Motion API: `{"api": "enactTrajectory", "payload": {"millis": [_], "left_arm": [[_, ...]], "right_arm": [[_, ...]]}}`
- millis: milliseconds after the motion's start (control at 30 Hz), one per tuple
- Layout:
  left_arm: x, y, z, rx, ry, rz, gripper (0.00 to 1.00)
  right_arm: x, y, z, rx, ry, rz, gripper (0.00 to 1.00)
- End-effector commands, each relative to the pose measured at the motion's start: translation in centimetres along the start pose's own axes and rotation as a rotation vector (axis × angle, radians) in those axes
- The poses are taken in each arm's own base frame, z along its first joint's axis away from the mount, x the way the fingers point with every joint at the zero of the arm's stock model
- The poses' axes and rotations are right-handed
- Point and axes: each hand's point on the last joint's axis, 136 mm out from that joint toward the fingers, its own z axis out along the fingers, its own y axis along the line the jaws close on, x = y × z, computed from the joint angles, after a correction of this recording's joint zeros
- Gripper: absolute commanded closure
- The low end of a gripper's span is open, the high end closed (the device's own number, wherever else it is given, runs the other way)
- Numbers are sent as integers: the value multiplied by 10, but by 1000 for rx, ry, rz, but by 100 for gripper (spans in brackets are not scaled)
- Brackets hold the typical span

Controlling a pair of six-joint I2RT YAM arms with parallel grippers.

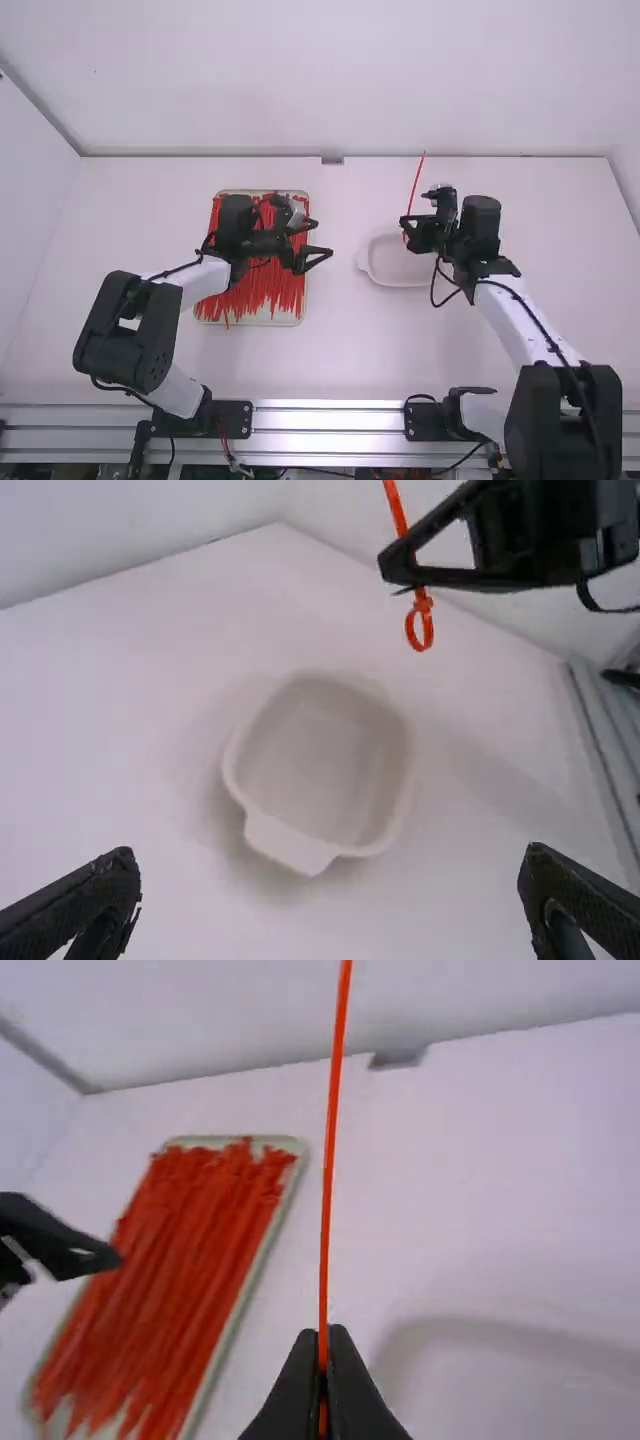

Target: Fasten the cable tie

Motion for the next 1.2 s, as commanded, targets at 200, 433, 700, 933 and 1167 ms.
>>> {"api": "enactTrajectory", "payload": {"millis": [200,433,700,933,1167], "left_arm": [[4,10,-3,-50,11,-1,1],[5,10,-3,-48,13,-3,1],[3,10,-3,-49,8,4,1],[2,9,-3,-46,4,-10,1],[-1,8,-6,-36,-2,-9,1]], "right_arm": [[42,-47,45,168,75,57,100],[73,-76,63,203,142,108,100],[89,-88,70,220,184,137,42],[75,-84,71,208,165,128,2],[64,-77,66,211,225,148,2]]}}
